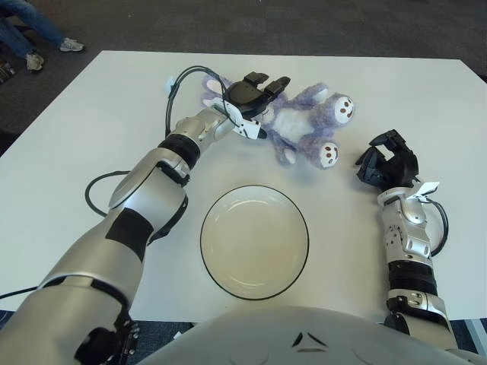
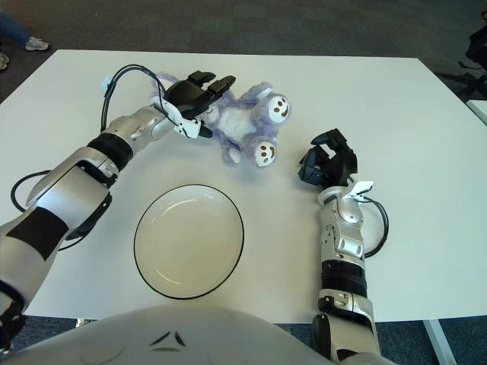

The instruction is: Put the doll into the plate.

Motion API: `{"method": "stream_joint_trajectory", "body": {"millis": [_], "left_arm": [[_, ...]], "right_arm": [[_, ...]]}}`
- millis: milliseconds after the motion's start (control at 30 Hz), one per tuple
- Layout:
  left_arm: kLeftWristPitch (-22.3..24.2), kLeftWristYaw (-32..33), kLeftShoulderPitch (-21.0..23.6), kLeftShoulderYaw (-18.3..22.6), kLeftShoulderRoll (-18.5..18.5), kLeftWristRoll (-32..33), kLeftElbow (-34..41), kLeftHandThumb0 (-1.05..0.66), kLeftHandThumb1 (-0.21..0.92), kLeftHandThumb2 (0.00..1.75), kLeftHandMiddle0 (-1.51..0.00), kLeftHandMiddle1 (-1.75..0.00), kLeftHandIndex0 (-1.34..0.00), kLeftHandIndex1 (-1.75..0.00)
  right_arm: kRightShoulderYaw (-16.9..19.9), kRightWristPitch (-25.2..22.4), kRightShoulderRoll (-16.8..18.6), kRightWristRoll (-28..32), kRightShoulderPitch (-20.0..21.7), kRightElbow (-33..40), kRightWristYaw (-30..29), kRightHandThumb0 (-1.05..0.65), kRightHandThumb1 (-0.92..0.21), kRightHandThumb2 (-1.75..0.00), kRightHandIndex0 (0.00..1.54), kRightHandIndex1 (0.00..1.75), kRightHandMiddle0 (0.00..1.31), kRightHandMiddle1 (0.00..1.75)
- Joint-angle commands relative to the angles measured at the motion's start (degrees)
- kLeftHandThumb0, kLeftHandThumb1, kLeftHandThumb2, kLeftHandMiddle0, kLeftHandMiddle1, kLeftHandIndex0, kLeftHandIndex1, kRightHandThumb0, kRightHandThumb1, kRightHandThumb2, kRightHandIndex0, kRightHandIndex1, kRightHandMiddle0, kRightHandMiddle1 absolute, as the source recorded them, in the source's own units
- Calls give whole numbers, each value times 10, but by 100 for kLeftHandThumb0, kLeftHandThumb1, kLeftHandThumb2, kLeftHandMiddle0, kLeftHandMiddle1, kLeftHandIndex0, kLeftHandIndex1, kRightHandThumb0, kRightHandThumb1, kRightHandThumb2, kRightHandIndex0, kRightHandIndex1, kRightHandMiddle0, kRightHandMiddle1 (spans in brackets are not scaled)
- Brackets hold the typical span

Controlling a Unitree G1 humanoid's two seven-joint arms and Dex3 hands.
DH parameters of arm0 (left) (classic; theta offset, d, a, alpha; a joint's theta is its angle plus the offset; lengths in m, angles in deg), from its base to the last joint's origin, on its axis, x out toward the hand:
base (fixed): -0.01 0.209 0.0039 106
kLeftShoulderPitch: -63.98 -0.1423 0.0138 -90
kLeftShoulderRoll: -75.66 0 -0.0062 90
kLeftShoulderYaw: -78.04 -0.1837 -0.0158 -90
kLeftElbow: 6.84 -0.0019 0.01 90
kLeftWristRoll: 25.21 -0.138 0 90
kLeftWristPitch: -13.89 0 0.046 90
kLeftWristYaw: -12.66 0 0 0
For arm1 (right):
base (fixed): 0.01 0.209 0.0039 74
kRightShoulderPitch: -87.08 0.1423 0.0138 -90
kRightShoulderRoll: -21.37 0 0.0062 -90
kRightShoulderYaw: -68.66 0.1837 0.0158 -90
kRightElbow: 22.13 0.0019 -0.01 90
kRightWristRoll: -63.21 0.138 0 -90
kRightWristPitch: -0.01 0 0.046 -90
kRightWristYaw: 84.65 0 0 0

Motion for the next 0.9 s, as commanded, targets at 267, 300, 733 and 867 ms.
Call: {"method": "stream_joint_trajectory", "body": {"millis": [267,300,733,867], "left_arm": [[40,15,37,-26,-43,-11,-58,-85,71,49,-3,-54,0,-19],[42,15,38,-27,-46,-11,-61,-85,71,49,-3,-56,0,-20],[72,-25,48,-43,-83,-10,-82,-86,72,49,-2,-65,0,-21],[81,-48,52,-54,-90,-16,-89,-91,75,45,-1,-103,0,-30]], "right_arm": [[0,-13,10,3,-21,-28,5,-1,-12,-152,73,175,59,166],[0,-13,10,3,-21,-28,5,-1,-12,-152,73,175,59,166],[-2,-13,11,1,-23,-26,7,-1,-12,-153,73,175,60,166],[-4,-13,13,-1,-25,-22,4,-1,-12,-152,73,175,60,167]]}}
